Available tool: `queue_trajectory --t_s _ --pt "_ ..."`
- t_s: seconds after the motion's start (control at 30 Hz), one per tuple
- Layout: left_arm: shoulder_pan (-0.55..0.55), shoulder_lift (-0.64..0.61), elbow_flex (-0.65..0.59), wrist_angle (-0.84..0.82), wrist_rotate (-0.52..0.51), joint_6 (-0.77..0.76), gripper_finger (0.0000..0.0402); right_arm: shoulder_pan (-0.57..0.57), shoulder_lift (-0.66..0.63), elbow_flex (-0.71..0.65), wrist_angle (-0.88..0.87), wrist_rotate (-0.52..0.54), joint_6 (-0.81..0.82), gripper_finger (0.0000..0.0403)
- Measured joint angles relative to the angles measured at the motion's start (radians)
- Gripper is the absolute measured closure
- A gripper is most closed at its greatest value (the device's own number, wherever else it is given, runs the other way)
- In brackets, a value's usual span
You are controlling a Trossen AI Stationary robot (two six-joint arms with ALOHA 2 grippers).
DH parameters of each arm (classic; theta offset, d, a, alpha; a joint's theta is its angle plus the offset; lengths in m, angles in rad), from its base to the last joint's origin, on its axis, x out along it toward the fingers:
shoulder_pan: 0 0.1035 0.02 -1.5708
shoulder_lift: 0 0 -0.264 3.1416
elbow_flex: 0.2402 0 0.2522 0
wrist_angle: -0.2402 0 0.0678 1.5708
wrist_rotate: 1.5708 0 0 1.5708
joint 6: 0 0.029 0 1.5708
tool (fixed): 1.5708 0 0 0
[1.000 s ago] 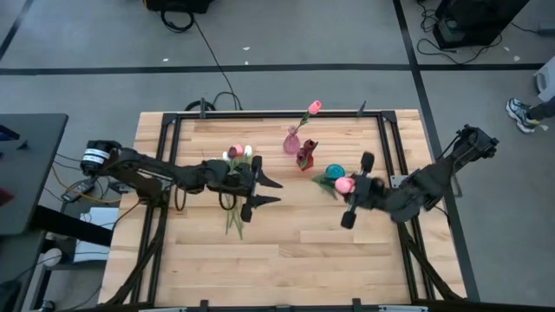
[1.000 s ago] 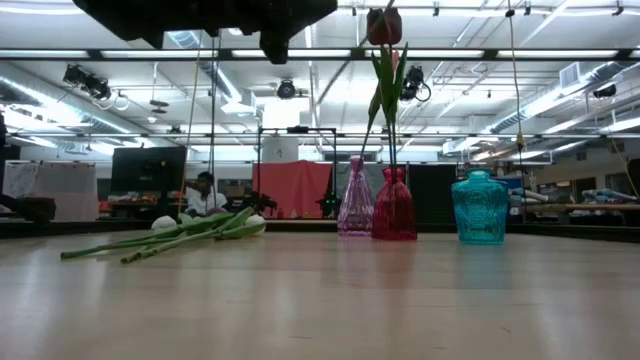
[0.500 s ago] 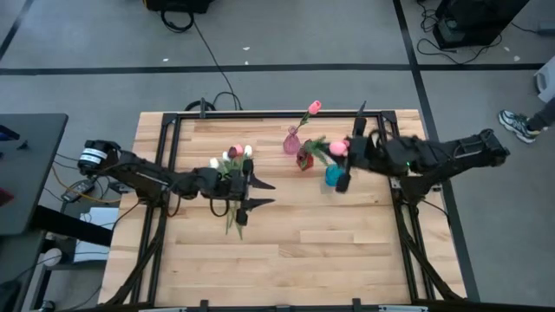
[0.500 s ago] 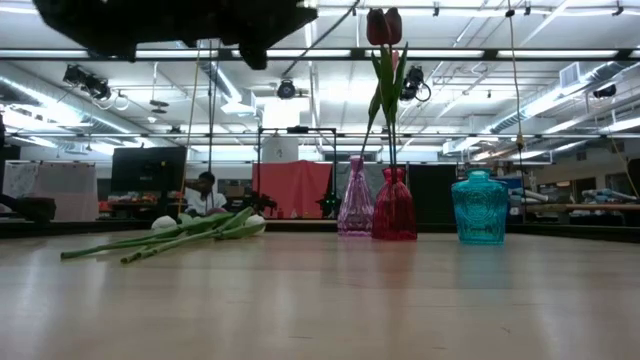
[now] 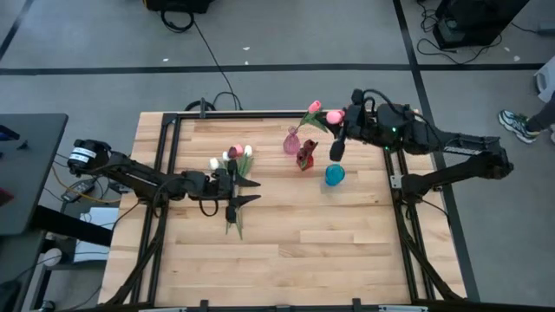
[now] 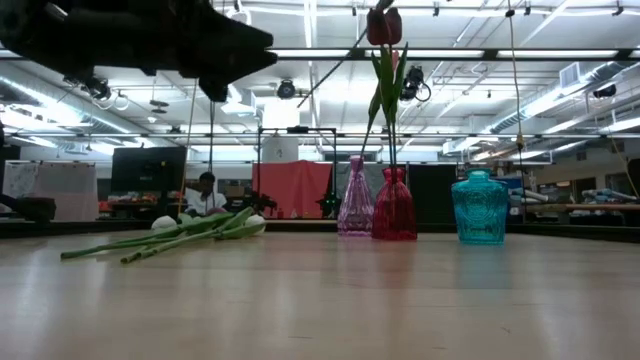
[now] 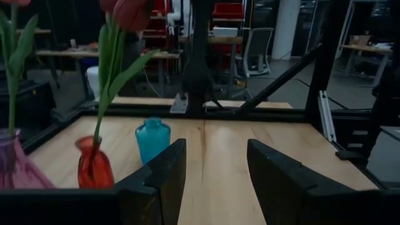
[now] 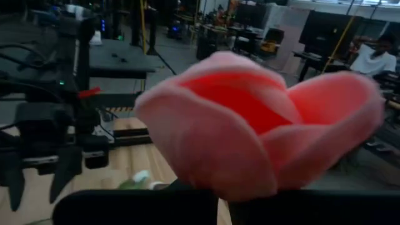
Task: Sort flowers into vase by color
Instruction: Put the pink flower into the pink vase
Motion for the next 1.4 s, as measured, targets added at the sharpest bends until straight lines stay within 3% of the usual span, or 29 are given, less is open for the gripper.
queue_trajectory --t_s 0.3,0.67,1.0,1.4 --pt "0.0 0.001 -0.035 -0.006 -0.036 -0.067 0.0228 -0.106 0.043 0.019 -0.119 -0.048 0.0 0.0383" --pt "0.002 0.002 -0.035 -0.008 -0.069 -0.042 0.0227 -0.115 0.238 0.359 -0.49 0.006 0.013 0.0383" --pt "0.002 0.002 -0.035 -0.021 -0.076 -0.041 0.0227 -0.11 0.395 0.509 -0.586 0.068 -0.015 0.0383" --pt "0.002 0.002 -0.035 -0.03 -0.076 -0.037 0.0227 -0.08 0.4 0.641 -0.685 0.112 0.011 0.0383"
